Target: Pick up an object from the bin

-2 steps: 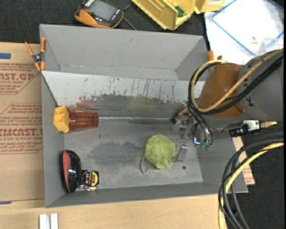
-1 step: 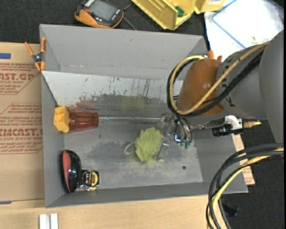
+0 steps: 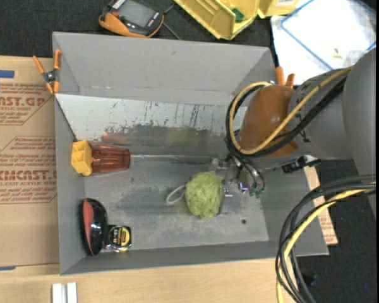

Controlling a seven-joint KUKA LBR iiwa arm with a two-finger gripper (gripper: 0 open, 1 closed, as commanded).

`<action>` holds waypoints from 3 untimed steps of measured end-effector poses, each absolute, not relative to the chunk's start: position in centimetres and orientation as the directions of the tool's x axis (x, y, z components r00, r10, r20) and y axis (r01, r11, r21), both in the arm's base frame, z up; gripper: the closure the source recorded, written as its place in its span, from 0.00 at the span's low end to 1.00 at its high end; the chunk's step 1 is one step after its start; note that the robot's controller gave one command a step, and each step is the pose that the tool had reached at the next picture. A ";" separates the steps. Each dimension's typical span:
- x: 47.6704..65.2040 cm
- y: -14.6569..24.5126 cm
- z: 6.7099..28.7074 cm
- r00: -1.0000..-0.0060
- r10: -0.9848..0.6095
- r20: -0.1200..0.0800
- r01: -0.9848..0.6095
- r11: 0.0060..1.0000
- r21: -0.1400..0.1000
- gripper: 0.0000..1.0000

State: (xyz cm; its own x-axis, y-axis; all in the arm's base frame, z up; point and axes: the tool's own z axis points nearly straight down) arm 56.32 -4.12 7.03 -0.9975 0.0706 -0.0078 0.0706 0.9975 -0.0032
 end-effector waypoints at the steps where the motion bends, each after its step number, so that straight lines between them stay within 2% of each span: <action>1: 55.8 0.1 7.5 -0.970 0.243 -0.015 0.243 0.970 0.006 0.00; 2: 57.0 -2.6 7.0 -0.994 0.110 -0.011 0.110 0.994 -0.003 0.00; 3: 54.4 -0.1 7.0 -0.971 0.240 -0.016 0.240 0.971 0.006 0.00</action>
Offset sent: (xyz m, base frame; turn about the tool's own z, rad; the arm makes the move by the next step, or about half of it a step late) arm 0.0060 0.0147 -0.0003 0.0398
